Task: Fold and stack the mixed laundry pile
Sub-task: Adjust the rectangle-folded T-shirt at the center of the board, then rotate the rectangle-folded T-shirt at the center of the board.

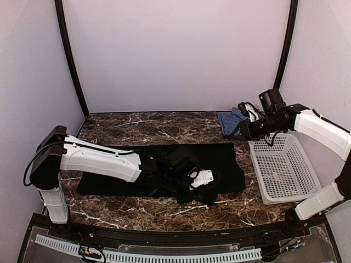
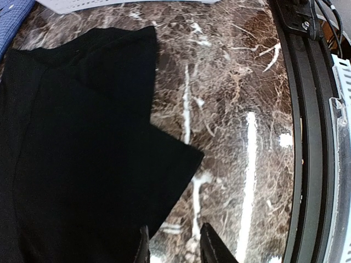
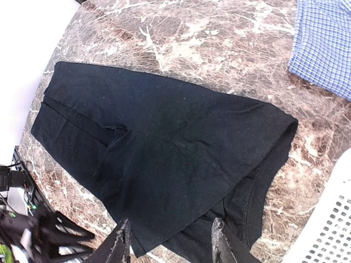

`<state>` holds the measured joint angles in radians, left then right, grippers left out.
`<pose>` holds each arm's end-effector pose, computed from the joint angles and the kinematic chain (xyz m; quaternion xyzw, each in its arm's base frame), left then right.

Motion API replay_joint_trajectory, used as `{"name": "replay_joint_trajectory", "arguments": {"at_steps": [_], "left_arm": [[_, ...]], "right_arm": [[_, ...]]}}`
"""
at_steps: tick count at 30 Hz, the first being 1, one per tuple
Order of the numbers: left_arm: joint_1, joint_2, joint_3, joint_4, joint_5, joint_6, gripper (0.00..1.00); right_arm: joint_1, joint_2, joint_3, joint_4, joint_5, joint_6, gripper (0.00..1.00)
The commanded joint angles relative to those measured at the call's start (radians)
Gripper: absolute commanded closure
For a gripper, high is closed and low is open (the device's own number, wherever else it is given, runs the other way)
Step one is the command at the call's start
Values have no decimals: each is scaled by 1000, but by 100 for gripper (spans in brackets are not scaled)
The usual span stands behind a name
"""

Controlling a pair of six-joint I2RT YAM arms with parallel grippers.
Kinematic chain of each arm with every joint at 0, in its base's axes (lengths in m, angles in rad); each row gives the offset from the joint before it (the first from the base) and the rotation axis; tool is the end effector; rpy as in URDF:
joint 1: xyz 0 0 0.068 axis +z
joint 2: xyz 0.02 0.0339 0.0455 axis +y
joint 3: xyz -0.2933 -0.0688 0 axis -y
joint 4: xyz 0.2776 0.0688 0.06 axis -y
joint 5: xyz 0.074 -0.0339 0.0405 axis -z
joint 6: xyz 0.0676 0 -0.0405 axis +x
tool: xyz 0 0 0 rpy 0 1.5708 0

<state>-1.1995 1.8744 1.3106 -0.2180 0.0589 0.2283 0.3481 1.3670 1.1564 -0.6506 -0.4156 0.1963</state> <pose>0.1686 -0.4439 0.1961 0.6128 0.6900 -0.2034 0.3271 0.3039 0.1393 0.2983 -0.1410 0.9095 0.2777 0.2754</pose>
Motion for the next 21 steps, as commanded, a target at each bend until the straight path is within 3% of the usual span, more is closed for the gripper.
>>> {"name": "replay_joint_trajectory", "arguments": {"at_steps": [1, 21], "left_arm": [[-23, 66, 91, 19, 13, 57, 71], [-61, 300, 208, 51, 65, 68, 66]], "right_arm": [[-30, -48, -32, 13, -21, -6, 53], [-87, -77, -90, 39, -44, 3, 53]]}}
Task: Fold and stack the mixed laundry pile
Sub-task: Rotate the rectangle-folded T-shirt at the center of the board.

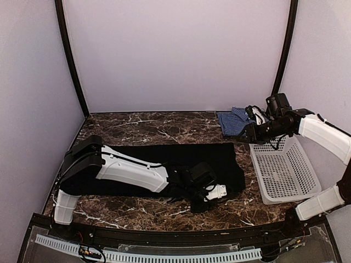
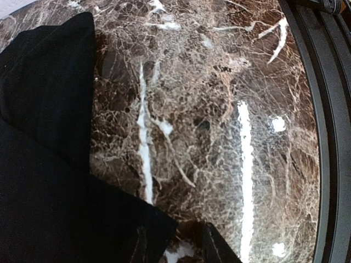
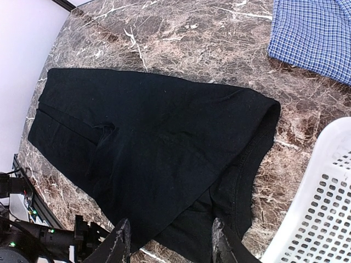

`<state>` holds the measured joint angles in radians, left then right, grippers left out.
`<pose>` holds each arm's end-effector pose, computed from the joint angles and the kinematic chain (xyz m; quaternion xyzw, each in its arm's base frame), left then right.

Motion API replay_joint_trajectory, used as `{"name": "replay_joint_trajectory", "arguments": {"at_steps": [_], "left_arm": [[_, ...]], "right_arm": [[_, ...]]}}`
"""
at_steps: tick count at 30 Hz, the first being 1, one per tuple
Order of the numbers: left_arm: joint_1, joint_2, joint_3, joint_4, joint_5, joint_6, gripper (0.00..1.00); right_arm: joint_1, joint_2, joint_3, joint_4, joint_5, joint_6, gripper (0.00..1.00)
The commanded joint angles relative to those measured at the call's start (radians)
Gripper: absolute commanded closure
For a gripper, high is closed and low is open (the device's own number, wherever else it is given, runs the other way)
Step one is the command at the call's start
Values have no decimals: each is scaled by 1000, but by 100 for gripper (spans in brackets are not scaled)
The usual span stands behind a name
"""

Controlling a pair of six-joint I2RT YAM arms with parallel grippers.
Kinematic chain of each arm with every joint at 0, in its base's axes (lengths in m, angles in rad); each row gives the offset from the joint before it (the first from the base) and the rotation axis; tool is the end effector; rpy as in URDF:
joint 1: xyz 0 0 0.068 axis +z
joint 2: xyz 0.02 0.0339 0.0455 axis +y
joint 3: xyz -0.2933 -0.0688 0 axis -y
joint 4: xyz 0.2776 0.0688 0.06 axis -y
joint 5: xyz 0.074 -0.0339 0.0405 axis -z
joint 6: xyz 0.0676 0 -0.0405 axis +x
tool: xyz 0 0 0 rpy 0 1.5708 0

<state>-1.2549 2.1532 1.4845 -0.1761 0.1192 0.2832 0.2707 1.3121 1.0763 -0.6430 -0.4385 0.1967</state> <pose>0.1570 -0.5063 0.1279 0.6642 0.6558 -0.2148 0.2874 0.2960 0.1119 0.2864 -0.1077 0.9149 0.2757 0.2746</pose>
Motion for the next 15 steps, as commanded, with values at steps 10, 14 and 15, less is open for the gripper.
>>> {"name": "replay_joint_trajectory", "arguments": {"at_steps": [10, 14, 15], "left_arm": [[32, -18, 67, -17, 33, -28, 100], [113, -40, 104, -20, 82, -63, 100], [139, -42, 114, -19, 90, -66, 100]], "right_arm": [[-14, -14, -15, 31, -25, 4, 53], [-14, -14, -14, 30, -22, 6, 53], [-15, -15, -14, 28, -22, 6, 53]]}}
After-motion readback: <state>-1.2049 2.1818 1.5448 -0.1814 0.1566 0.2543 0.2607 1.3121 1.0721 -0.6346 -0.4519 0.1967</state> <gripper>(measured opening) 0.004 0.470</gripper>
